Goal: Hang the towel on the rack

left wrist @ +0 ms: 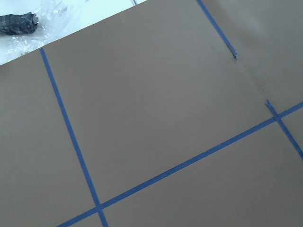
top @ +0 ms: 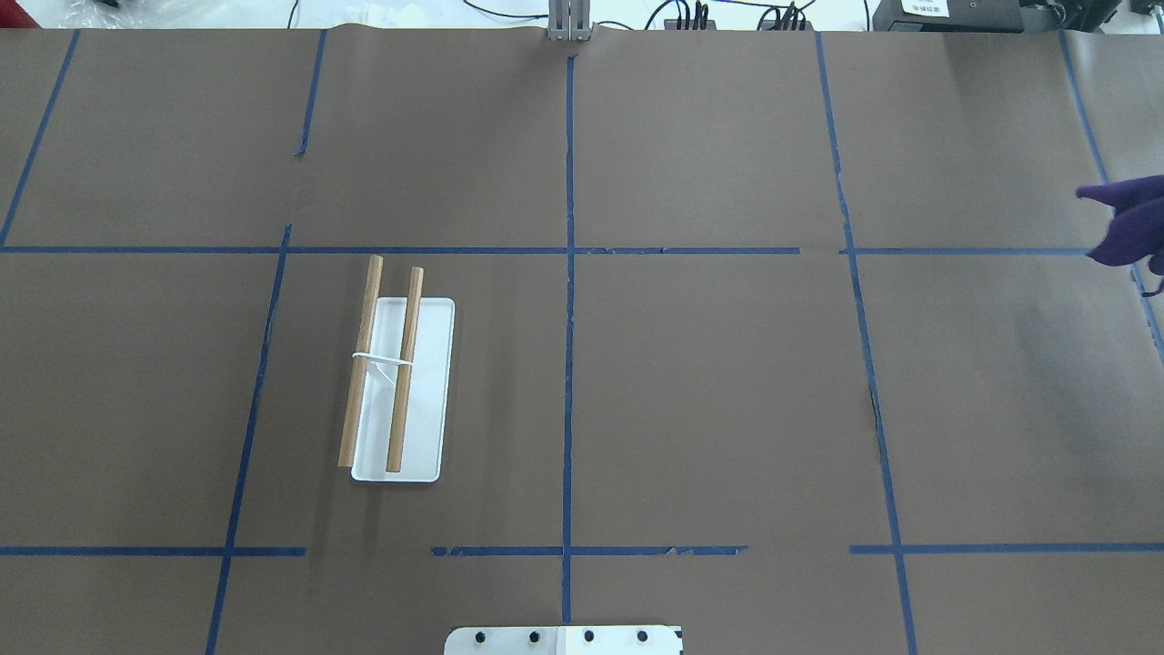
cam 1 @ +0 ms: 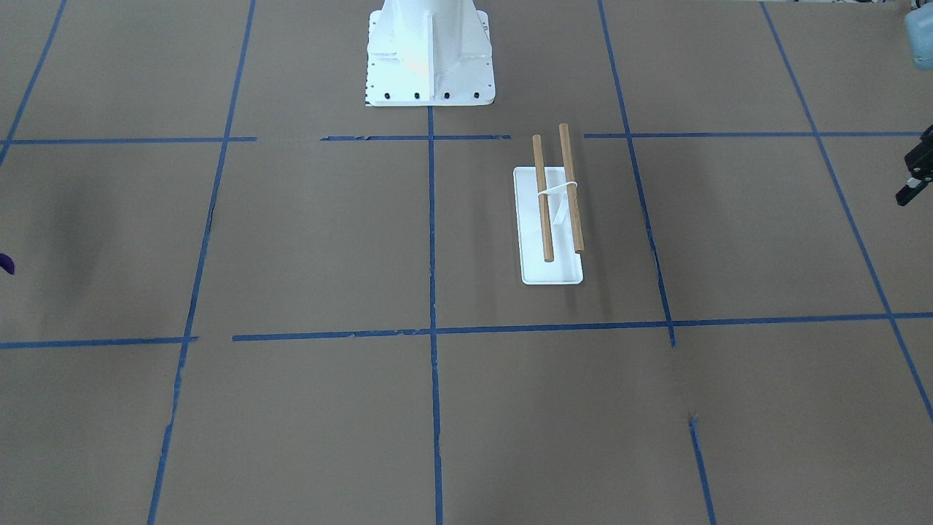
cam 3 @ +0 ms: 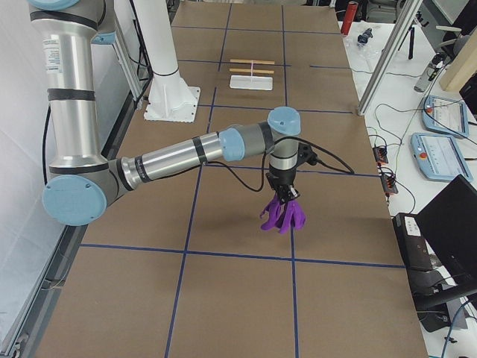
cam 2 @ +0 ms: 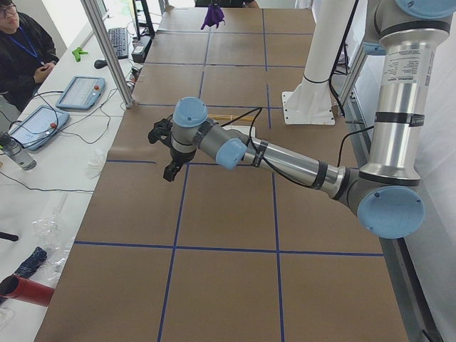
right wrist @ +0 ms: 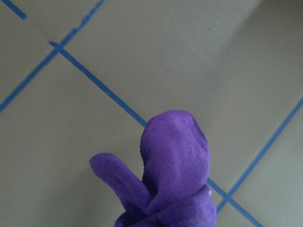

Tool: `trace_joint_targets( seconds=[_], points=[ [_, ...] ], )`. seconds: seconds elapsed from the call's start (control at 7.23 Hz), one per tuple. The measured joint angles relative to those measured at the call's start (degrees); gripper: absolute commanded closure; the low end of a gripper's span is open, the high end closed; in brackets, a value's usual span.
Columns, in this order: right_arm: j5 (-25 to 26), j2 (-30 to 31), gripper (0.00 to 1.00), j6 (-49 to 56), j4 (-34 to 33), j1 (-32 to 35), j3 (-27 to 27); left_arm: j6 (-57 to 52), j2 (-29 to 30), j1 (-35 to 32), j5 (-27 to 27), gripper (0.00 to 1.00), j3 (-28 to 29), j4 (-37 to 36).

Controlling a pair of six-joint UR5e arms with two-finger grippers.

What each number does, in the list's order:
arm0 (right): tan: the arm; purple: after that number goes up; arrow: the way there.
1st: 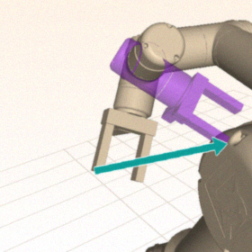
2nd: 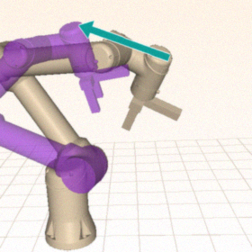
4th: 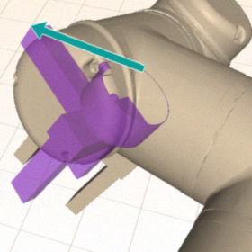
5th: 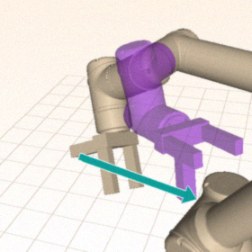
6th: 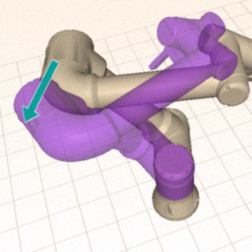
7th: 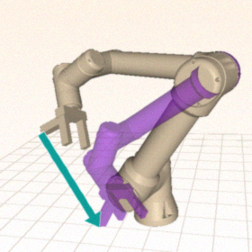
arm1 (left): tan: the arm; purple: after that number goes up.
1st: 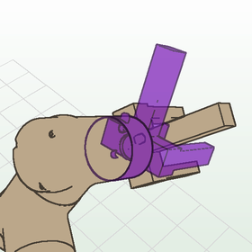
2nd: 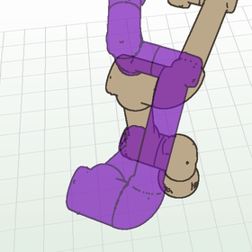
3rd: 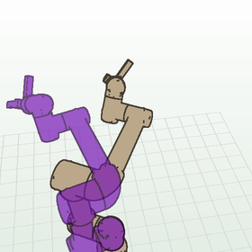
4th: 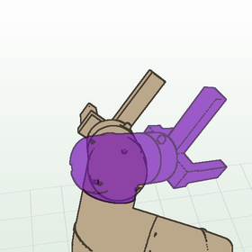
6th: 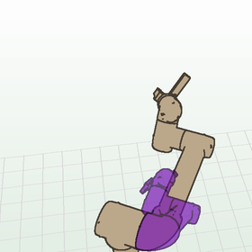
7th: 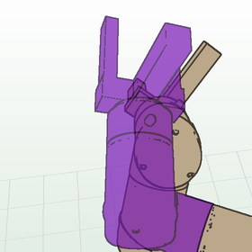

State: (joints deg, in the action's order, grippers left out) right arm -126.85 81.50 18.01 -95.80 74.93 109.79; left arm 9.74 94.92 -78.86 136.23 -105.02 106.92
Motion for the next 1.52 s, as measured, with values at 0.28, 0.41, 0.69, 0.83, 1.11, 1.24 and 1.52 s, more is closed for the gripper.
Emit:
trace_joint_targets(
  seconds=[0.28, 0.41, 0.69, 0.83, 1.11, 1.24, 1.52],
  points=[
    [-1.25, -8.55, 1.00, -5.69, -0.30, -7.84, 1.18, 17.89, 6.11, 7.73, 0.13, 0.00, -0.38, 0.55],
    [-1.25, -12.35, 1.00, -10.01, -0.21, -11.91, 1.19, 29.00, 9.70, 11.52, 0.11, 0.00, -0.39, 0.62],
    [-0.11, -18.63, 1.00, -18.23, 0.51, -18.73, 1.40, 51.57, 17.55, 18.94, -0.16, 0.00, 0.18, 0.67],
    [1.72, -20.44, 1.00, -22.93, 3.02, -22.16, 1.48, 61.39, 21.20, 22.22, -1.05, 0.00, 0.54, 0.71],
    [6.65, -22.23, 1.00, -32.16, 9.77, -28.55, 1.36, 79.19, 27.25, 27.44, -4.30, 0.00, 2.64, 3.07],
    [9.11, -23.86, 1.00, -34.86, 11.17, -31.26, 1.25, 87.26, 29.57, 30.08, -6.83, 0.00, 4.78, 5.92],
    [11.88, -26.64, 1.00, -38.37, 11.98, -34.43, 1.39, 98.30, 33.46, 35.02, -12.49, 0.00, 8.82, 9.51]
  ],
)
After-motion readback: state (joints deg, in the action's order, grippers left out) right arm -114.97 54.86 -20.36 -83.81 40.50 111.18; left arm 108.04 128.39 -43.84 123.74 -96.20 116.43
